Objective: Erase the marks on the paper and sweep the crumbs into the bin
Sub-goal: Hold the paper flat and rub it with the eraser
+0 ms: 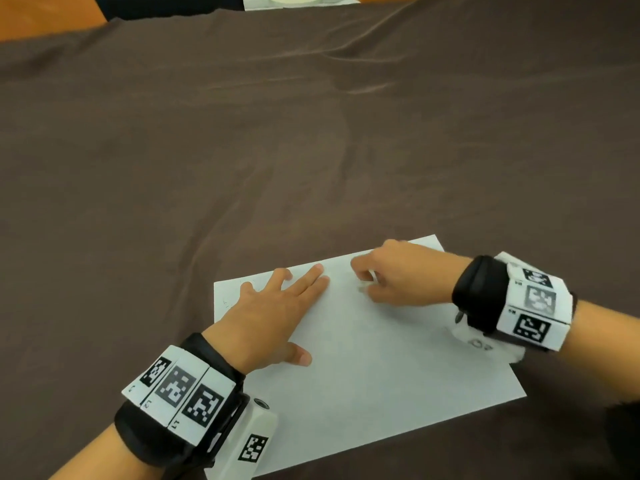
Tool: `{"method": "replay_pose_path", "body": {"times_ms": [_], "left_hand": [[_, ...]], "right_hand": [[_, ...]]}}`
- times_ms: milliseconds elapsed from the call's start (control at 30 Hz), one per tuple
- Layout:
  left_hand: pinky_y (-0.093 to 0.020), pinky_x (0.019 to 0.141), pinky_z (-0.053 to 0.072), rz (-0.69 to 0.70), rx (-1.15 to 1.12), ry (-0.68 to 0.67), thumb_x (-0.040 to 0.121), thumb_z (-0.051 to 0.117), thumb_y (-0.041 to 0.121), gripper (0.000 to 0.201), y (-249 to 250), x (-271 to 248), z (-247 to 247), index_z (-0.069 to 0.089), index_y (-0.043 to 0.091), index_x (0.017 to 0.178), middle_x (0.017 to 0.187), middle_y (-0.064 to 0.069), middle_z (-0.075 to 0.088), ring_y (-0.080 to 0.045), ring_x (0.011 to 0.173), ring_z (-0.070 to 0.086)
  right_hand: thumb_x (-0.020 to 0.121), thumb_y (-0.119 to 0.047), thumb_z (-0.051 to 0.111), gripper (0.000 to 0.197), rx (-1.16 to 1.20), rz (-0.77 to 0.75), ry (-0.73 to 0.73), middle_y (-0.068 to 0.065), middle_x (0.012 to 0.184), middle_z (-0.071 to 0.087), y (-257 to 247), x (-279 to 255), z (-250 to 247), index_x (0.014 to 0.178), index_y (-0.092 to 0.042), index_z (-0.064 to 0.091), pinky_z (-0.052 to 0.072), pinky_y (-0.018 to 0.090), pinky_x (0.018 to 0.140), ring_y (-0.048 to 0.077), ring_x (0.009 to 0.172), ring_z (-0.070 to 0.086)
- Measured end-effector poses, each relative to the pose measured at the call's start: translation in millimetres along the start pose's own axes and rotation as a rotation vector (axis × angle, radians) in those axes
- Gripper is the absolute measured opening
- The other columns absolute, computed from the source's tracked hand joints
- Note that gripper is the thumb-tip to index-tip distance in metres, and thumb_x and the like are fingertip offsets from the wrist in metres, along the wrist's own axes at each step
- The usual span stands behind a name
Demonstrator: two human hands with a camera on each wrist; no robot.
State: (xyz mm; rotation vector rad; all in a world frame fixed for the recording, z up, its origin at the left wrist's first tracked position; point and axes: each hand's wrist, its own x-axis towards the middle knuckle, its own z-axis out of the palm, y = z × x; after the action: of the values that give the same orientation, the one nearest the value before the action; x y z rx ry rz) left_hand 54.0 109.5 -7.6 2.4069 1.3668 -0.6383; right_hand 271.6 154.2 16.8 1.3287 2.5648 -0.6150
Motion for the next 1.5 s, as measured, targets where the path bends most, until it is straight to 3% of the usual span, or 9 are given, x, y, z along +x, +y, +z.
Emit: {"method": "replay_pose_path", "body": {"times_ms": [133, 433, 600, 767, 933, 1100, 1233, 1400, 1500], "left_hand": [[-0.045, 0.104, 0.035, 0.002, 0.019, -0.002, 0.087, 0.065, 0.052, 0.106, -0.4, -0.1, -0.6, -0.015, 0.031, 0.154, 0.156, 0.020, -0.027, -0.019, 0.144, 0.001], [-0.044, 0.104, 0.035, 0.006, 0.016, 0.000, 0.086, 0.065, 0.052, 0.108, -1.4, 0.3, 1.0, -0.016, 0.031, 0.153, 0.157, 0.020, -0.027, -0.020, 0.145, 0.000], [-0.043, 0.104, 0.035, 0.004, 0.016, 0.001, 0.086, 0.065, 0.054, 0.108, -1.2, 0.4, 0.6, -0.017, 0.032, 0.153, 0.157, 0.020, -0.026, -0.019, 0.145, 0.000], [-0.042, 0.103, 0.035, 0.010, 0.027, 0.001, 0.086, 0.064, 0.054, 0.108, -1.9, 0.3, 1.1, -0.018, 0.032, 0.153, 0.157, 0.020, -0.028, -0.019, 0.145, 0.000], [-0.043, 0.104, 0.035, 0.000, 0.019, -0.006, 0.086, 0.065, 0.053, 0.108, -0.8, 1.1, 1.1, -0.018, 0.032, 0.153, 0.156, 0.021, -0.027, -0.019, 0.144, -0.001], [-0.041, 0.103, 0.034, 0.003, 0.023, -0.007, 0.087, 0.064, 0.054, 0.108, -1.5, 0.8, 0.5, -0.018, 0.032, 0.153, 0.155, 0.022, -0.029, -0.018, 0.145, -0.001], [-0.040, 0.102, 0.034, -0.006, 0.019, -0.012, 0.086, 0.064, 0.054, 0.108, -0.2, 1.4, 0.5, -0.018, 0.033, 0.152, 0.155, 0.022, -0.028, -0.018, 0.144, -0.001], [-0.042, 0.105, 0.034, -0.010, 0.018, -0.024, 0.087, 0.065, 0.053, 0.108, -0.2, 1.2, -0.4, -0.019, 0.032, 0.152, 0.156, 0.021, -0.029, -0.018, 0.145, -0.001], [-0.043, 0.104, 0.034, -0.016, 0.021, -0.030, 0.087, 0.064, 0.053, 0.108, 0.4, 1.2, -1.2, -0.019, 0.032, 0.152, 0.156, 0.021, -0.030, -0.019, 0.146, -0.001]], "right_hand": [[0.089, -0.021, 0.052, 0.009, -0.018, -0.163, -0.110, -0.007, 0.062, 0.042, -26.8, -13.4, 16.1, 0.085, -0.013, 0.048, 0.027, 0.032, 0.054, 0.015, 0.059, 0.037], [0.089, -0.023, 0.052, 0.010, -0.023, -0.136, -0.089, -0.007, 0.061, 0.042, -23.4, -11.8, 14.9, 0.083, -0.015, 0.048, 0.031, 0.032, 0.056, 0.013, 0.060, 0.039], [0.086, -0.021, 0.053, 0.007, -0.017, 0.058, 0.009, -0.008, 0.068, 0.043, 5.4, 0.8, -8.3, 0.085, -0.016, 0.049, 0.030, 0.030, 0.054, 0.024, 0.078, 0.047], [0.086, -0.019, 0.052, 0.011, -0.017, -0.176, -0.147, -0.006, 0.061, 0.041, -30.4, -19.9, 17.6, 0.081, -0.013, 0.046, 0.028, 0.033, 0.055, 0.012, 0.056, 0.038], [0.088, -0.022, 0.053, 0.009, -0.034, 0.033, -0.006, -0.008, 0.066, 0.043, 1.4, -6.5, -3.3, 0.088, -0.014, 0.051, 0.030, 0.025, 0.051, 0.019, 0.069, 0.043], [0.087, -0.019, 0.052, 0.010, -0.013, -0.174, -0.148, -0.007, 0.061, 0.040, -29.6, -22.2, 18.1, 0.082, -0.013, 0.046, 0.027, 0.030, 0.052, 0.010, 0.057, 0.037], [0.088, -0.023, 0.053, 0.009, -0.008, 0.017, -0.020, -0.009, 0.067, 0.043, 0.7, -9.4, -1.3, 0.088, -0.014, 0.050, 0.029, 0.028, 0.052, 0.020, 0.069, 0.043], [0.087, -0.021, 0.053, 0.011, 0.000, -0.178, -0.127, -0.007, 0.061, 0.042, -24.0, -24.5, 20.8, 0.082, -0.014, 0.046, 0.029, 0.029, 0.052, 0.011, 0.057, 0.038], [0.089, -0.023, 0.054, 0.010, 0.008, -0.029, -0.054, -0.011, 0.066, 0.042, -5.1, -15.3, 3.8, 0.086, -0.015, 0.048, 0.028, 0.021, 0.053, 0.014, 0.069, 0.041]]}}
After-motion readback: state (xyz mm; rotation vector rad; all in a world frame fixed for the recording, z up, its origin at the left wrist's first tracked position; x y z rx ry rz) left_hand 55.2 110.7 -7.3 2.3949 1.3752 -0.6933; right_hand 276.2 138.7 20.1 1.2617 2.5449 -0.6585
